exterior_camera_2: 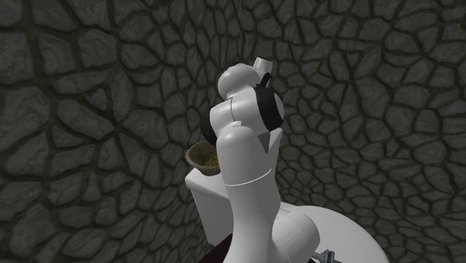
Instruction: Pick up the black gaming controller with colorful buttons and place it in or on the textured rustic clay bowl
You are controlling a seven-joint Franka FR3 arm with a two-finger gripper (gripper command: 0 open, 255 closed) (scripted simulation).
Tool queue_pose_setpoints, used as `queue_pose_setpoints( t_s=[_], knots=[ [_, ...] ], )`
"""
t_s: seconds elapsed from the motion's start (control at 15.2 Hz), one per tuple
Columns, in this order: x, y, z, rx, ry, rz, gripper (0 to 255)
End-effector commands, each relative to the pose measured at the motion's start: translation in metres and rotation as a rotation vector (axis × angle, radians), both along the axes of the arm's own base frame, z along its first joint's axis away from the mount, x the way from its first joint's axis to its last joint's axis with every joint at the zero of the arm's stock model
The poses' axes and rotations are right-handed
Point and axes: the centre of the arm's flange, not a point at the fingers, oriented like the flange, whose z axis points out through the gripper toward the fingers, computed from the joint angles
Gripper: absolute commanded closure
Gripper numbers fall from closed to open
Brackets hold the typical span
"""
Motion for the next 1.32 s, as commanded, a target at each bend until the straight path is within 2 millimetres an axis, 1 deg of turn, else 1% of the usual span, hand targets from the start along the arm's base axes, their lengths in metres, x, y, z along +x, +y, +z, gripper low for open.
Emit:
queue_pose_setpoints(
  t_s=[0.0,0.07,0.13,0.73,1.25],
  knots=[
    [0.000,0.000,0.000,0.000,0.000,0.000,0],
    [0.000,0.000,0.000,0.000,0.000,0.000,0],
    [0.000,0.000,0.000,0.000,0.000,0.000,255],
    [0.000,0.000,0.000,0.000,0.000,0.000,255],
    [0.000,0.000,0.042,0.000,0.000,0.000,255]
  ],
)
